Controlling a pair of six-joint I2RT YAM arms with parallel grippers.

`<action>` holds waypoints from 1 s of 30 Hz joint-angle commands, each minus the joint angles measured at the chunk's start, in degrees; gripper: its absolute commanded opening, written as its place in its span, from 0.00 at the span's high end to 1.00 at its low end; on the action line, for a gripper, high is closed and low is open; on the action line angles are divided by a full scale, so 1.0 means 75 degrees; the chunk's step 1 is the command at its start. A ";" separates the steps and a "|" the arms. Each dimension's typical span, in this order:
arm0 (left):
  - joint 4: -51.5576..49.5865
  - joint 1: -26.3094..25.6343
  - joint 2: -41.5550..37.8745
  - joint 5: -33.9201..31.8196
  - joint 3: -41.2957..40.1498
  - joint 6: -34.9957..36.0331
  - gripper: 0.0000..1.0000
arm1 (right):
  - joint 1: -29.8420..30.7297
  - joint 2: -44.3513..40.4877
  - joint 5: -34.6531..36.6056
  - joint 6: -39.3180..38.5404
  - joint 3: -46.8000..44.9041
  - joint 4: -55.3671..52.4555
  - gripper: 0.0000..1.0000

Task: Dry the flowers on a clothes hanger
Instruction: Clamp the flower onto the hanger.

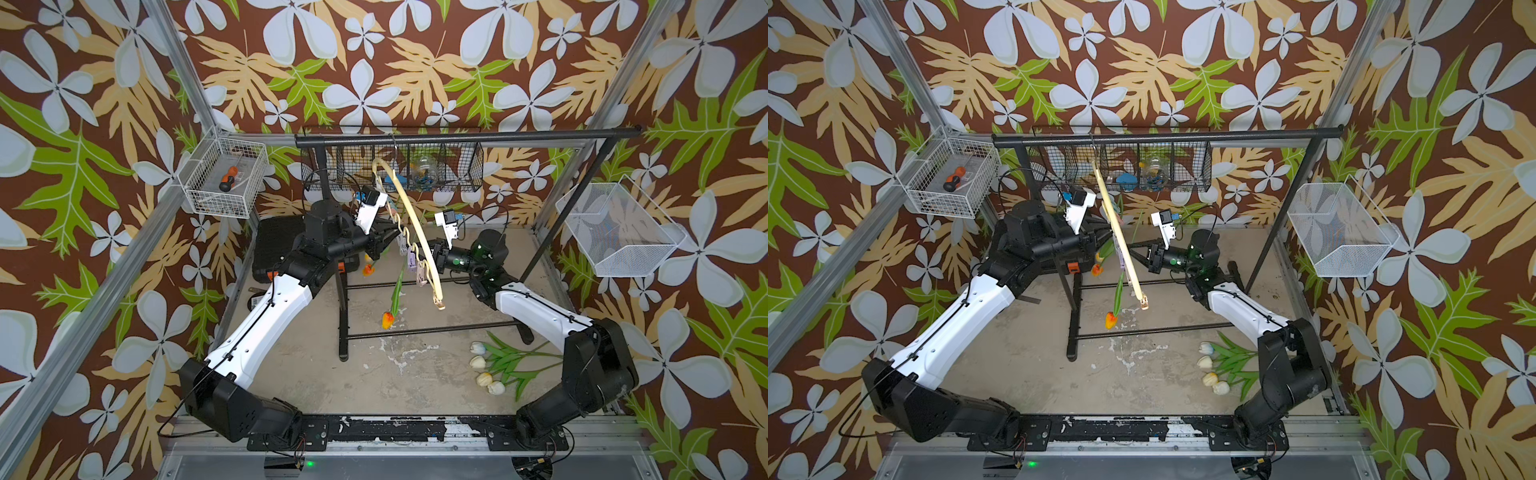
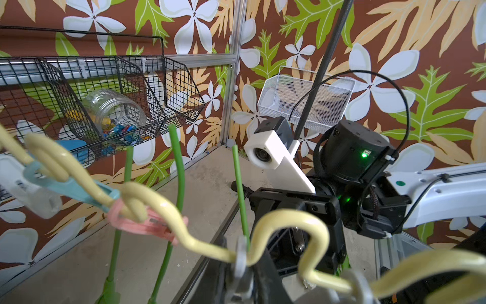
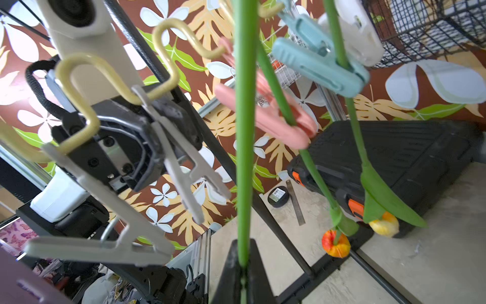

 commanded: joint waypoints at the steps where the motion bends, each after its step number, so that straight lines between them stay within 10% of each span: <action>1: 0.0468 -0.0005 0.0071 0.0253 -0.0033 -0.0365 0.88 | 0.0118 0.0116 0.0133 0.0713 -0.0064 0.1275 1.00; 30: 0.0543 -0.0005 0.0149 0.0325 -0.0048 -0.0601 0.91 | 0.0641 0.0347 -0.0034 0.0553 0.0113 0.1232 1.00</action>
